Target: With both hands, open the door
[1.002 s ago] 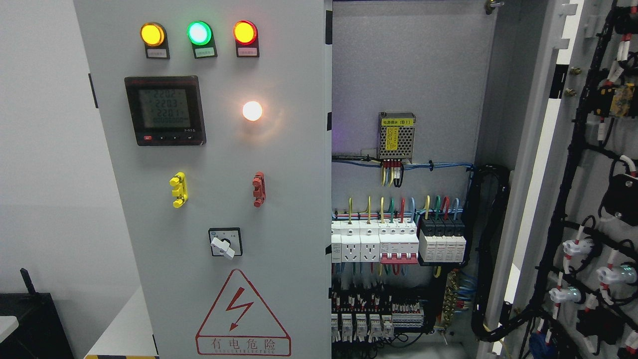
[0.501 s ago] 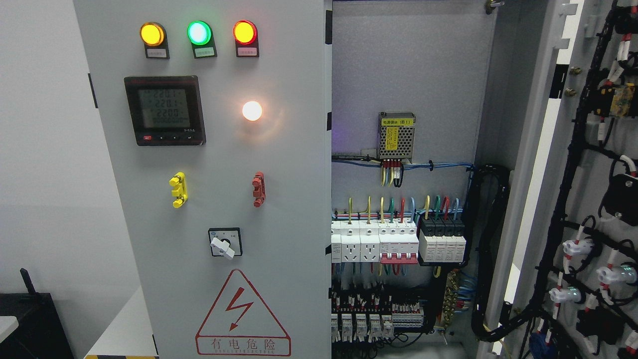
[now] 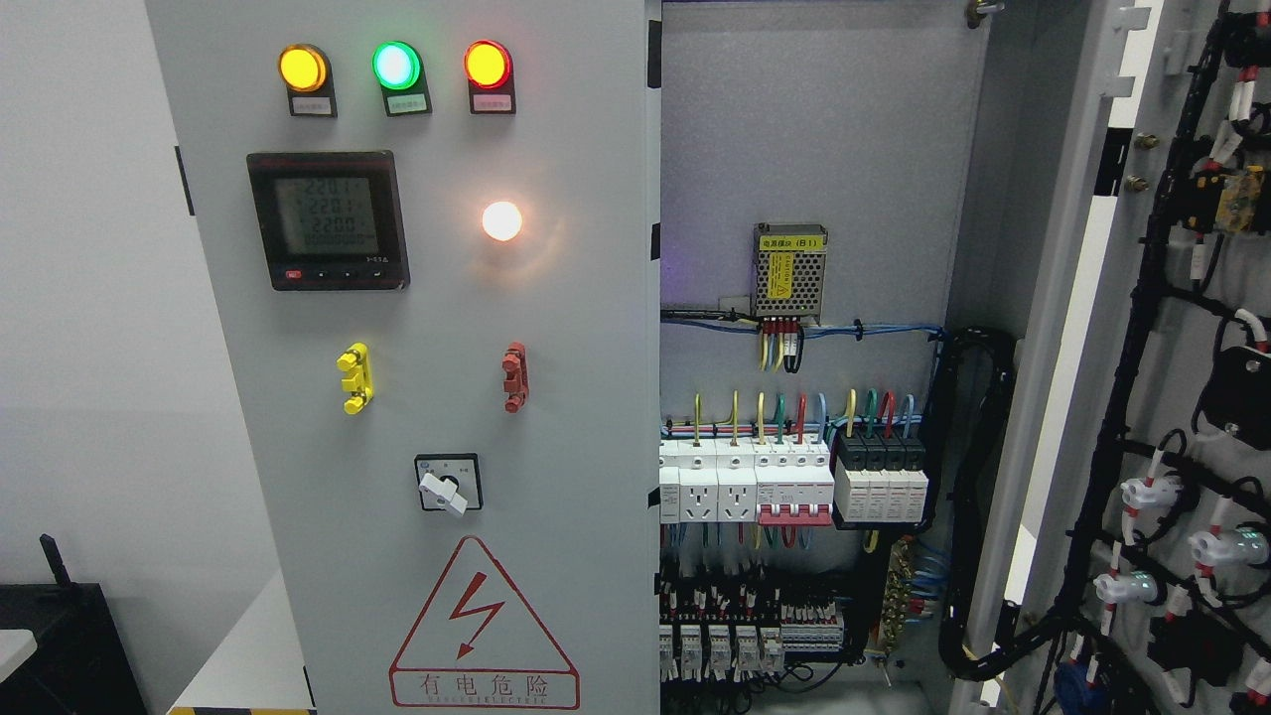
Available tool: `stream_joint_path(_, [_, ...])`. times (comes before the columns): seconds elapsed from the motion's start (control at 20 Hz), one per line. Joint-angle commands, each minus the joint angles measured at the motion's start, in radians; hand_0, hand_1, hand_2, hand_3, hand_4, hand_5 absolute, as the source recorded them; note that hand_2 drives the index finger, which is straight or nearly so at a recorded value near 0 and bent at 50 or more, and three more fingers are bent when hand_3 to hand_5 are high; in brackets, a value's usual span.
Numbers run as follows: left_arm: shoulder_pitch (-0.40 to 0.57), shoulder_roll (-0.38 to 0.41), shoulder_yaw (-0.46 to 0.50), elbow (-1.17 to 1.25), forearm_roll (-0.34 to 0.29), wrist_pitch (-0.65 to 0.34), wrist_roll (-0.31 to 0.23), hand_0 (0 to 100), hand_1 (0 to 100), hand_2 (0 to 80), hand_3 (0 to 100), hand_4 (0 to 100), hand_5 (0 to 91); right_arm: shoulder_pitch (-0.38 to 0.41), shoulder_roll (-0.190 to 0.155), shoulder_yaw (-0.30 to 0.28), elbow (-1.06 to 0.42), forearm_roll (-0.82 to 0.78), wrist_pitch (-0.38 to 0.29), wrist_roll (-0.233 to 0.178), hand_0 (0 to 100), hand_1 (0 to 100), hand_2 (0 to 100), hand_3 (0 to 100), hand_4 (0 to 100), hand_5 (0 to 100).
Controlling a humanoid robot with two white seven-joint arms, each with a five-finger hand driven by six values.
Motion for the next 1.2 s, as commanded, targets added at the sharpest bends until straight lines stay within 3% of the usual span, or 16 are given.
stream_joint_path(0.0, [0.0,-0.006,0.001,-0.014,0.0,0.001,0.0,0,0,0.0,0,3,0.0,-0.113,0.003,-0.007,-0.065,0.001,-0.026,-0.004,11,0,0,0,0,0])
stream_joint_path(0.3, [0.0,-0.006,0.001,-0.014,0.0,0.001,0.0,0,0,0.0,0,3,0.0,-0.242,0.003,-0.007,-0.059,0.001,0.007,-0.005,11,0,0,0,0,0])
stream_joint_path(0.75, [0.0,-0.006,0.001,-0.014,0.0,0.001,0.0,0,0,0.0,0,3,0.0,-0.4,0.0,-0.007,-0.025,0.002,0.149,-0.005,11,0,0,0,0,0])
stream_joint_path(1.15, [0.0,-0.006,0.001,-0.014,0.0,0.001,0.0,0,0,0.0,0,3,0.0,-0.482,0.008,0.018,-0.021,0.001,0.159,-0.005,11,0,0,0,0,0])
